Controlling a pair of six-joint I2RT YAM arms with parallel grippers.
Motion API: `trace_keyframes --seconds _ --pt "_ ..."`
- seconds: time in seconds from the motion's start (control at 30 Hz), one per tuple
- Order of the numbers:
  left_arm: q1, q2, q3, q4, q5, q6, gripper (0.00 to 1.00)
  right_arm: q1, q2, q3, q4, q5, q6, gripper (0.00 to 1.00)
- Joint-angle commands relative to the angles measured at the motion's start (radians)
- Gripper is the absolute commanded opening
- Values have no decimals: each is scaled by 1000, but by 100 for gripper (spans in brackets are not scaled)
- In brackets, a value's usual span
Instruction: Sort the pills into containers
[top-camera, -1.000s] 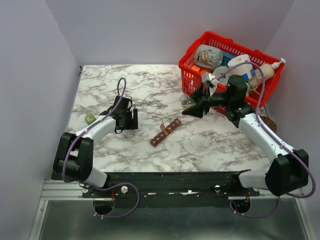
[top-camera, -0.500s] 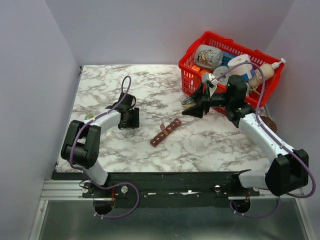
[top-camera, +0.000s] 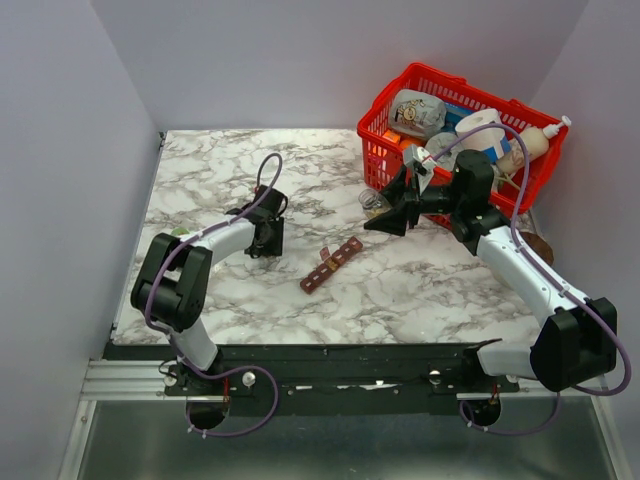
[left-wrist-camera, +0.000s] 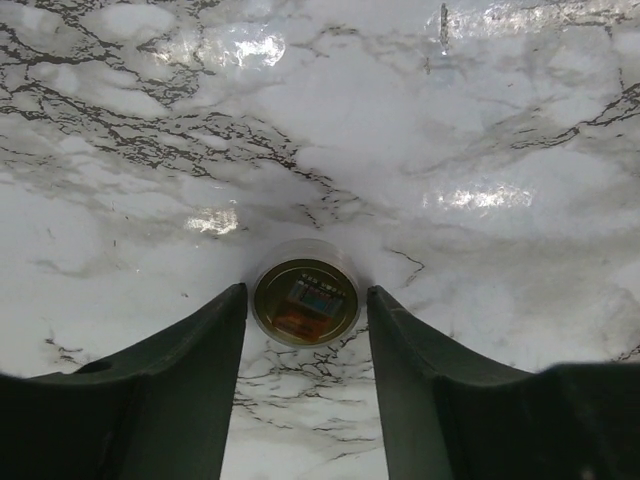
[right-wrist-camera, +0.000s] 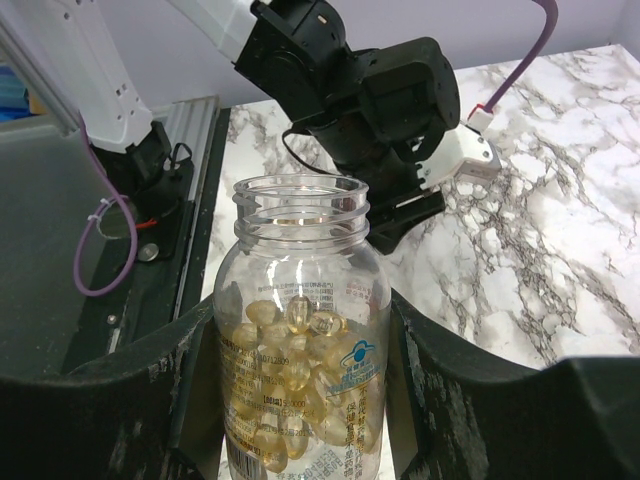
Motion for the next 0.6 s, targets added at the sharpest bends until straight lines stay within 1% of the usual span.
trace_keyframes --seconds 0.0,0.1,0.17,0.2,0.3,0.43,0.5,0.53,0.57 --pt "-18 8 0 -41 -63 4 51 -6 6 -10 -2 -31 -31 9" --pt "-18 -15 4 -31 -48 4 35 -7 6 -10 -12 -25 -44 9" --pt "-18 -34 4 -23 -22 7 28 -6 4 -10 -20 -22 -51 9" --pt "-18 -57 6 -20 -13 10 22 -6 6 -10 -25 -21 -59 9" --pt "-18 -113 21 -27 37 22 17 -6 11 -10 -41 -13 -83 9" --pt "-18 -190 53 -61 123 48 15 -6 24 -4 -67 -11 -103 9" --pt "-18 -237 73 -83 144 44 14 -7 26 -4 -71 -5 -116 9" --pt "-18 -254 79 -87 223 44 14 -6 27 -4 -80 -4 -122 9" --pt "-18 -274 90 -90 255 28 13 -6 27 -4 -86 -1 -128 9"
